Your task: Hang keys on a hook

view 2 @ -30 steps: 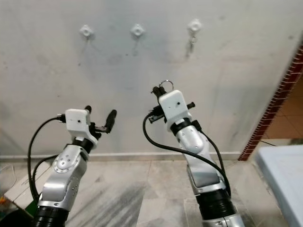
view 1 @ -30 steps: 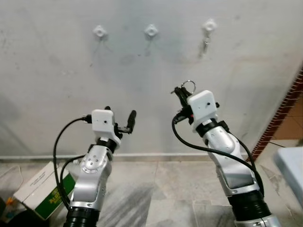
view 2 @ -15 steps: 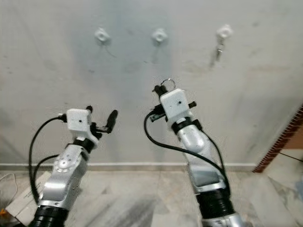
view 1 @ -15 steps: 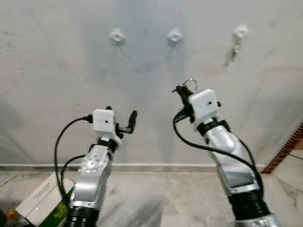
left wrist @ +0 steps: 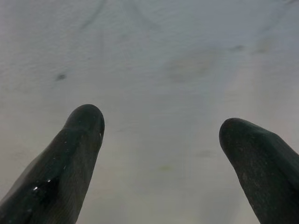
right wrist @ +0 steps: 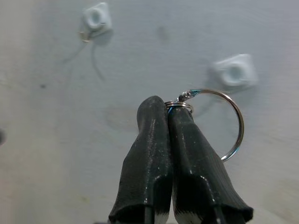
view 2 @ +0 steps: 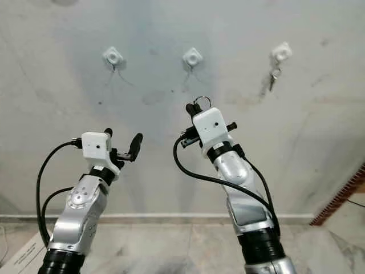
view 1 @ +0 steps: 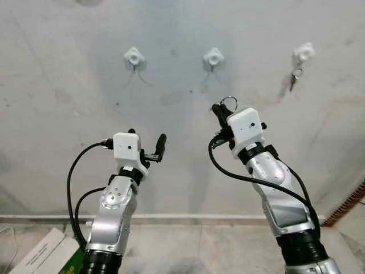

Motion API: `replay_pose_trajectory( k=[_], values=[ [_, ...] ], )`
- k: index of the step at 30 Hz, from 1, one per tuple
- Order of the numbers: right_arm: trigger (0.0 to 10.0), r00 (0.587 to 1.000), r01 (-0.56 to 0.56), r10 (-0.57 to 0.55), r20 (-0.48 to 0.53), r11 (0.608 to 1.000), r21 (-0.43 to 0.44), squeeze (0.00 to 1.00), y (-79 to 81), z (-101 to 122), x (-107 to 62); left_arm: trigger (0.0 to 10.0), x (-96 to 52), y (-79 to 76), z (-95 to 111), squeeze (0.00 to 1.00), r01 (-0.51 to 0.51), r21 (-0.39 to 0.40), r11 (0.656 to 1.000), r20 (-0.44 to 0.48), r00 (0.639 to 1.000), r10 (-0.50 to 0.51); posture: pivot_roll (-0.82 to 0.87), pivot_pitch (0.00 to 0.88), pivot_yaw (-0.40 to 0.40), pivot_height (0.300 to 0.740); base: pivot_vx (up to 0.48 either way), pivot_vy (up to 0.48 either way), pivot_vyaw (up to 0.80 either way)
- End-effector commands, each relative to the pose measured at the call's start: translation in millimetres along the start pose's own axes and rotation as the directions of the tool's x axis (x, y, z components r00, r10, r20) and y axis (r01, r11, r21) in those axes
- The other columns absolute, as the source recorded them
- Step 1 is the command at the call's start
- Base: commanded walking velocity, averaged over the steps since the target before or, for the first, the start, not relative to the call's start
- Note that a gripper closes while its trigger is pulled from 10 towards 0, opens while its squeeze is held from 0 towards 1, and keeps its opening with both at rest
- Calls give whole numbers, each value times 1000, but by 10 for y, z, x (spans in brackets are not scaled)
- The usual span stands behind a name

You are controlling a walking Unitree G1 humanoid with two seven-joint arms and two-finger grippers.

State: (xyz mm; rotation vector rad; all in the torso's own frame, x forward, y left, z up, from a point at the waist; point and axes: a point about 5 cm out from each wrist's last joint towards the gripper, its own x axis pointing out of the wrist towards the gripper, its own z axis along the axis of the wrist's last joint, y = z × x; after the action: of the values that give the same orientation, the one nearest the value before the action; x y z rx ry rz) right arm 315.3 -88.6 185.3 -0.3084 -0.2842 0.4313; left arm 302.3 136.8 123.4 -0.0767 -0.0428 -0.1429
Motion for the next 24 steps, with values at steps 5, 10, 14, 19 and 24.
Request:
replay_pose_trajectory(
  k=[5, 10, 14, 19, 24],
  values=[
    [10000, 1000, 19, -19, 12, 1000, -21, 0, -82, 40, 6, 10000, 29, -59, 47, 0, 7, -21, 1000, 22, 1000, -7, -45, 9, 52, 740, 135, -103, 0],
    [10000, 1000, 15, -15, 12, 1000, -20, 0, -67, 40, 7, 10000, 26, -54, 49, 0, 2, -14, 1000, 24, 1000, -2, -45, 9, 52, 740, 0, 0, 0],
    [10000, 1000, 13, -13, 13, 1000, -21, 0, -68, 42, 7, 10000, 25, -62, 46, 0, 4, -12, 1000, 23, 1000, -4, -44, 9, 48, 740, 0, 0, 0],
    [10000, 1000, 12, -12, 16, 1000, -24, 0, -69, 47, 11, 10000, 25, -63, 45, 0, 3, -14, 1000, 23, 1000, -2, -45, 9, 48, 740, 0, 0, 0],
    [10000, 1000, 11, -10, 23, 1000, -23, 0, -65, 62, 18, 10000, 26, -69, 43, 0, 4, -35, 999, 25, 1000, -3, -45, 6, 49, 740, 0, 0, 0]
  ],
)
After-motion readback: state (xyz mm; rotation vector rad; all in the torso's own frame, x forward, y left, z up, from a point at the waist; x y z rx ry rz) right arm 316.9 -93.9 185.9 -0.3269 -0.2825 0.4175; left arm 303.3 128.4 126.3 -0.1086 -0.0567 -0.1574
